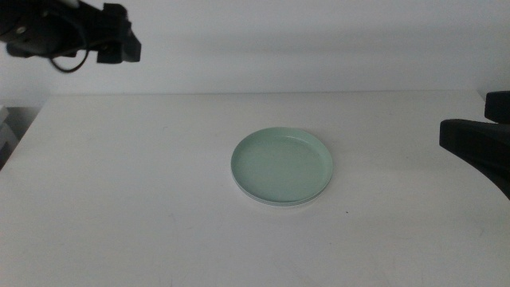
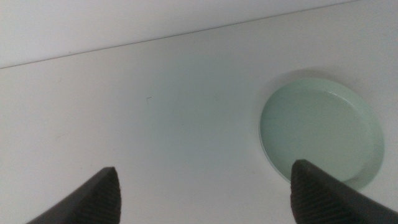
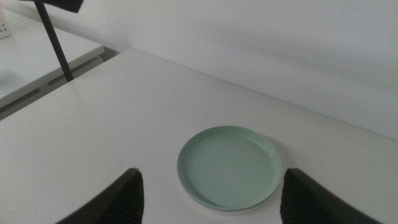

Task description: Stack the three bowls on top of each other.

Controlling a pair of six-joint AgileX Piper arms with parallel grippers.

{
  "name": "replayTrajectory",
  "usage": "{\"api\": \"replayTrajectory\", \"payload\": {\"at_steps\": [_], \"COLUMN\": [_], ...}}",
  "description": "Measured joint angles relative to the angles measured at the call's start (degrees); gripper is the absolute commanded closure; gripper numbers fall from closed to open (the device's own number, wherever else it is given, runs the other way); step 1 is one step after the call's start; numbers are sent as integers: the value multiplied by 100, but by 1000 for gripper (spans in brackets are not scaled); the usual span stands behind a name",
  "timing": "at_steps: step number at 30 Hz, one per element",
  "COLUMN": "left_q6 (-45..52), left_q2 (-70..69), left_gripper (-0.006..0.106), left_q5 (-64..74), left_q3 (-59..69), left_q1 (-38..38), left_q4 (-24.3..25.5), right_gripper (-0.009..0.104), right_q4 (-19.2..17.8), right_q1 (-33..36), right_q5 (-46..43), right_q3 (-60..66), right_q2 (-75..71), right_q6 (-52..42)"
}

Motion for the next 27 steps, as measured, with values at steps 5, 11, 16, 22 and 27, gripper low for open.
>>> {"api": "replayTrajectory", "payload": {"at_steps": [5, 11, 16, 22, 27], "left_q6": [0, 0, -17, -721, -1631], "left_q2": [-519, -1280, -2019, -2864, -3663], "left_gripper": [-4, -4, -4, -4, -4], "left_q5": [-195, -593, -1300, -1703, -1762], "left_q3": [542, 1530, 2376, 3128, 3831], "left_q1": [0, 0, 0, 0, 2], "left_q4": [0, 0, 202, 1090, 2061], "right_gripper": [39, 39, 39, 39, 39], "right_q4": [5, -58, -85, -85, -85], "right_q1": [0, 0, -25, -756, -1594], "right_q5": [-9, -270, -826, -1269, -1222], "right_q3": [0, 0, 0, 0, 342], "right_q2": [0, 147, 537, 703, 273], "right_q6": [0, 21, 63, 312, 307]}}
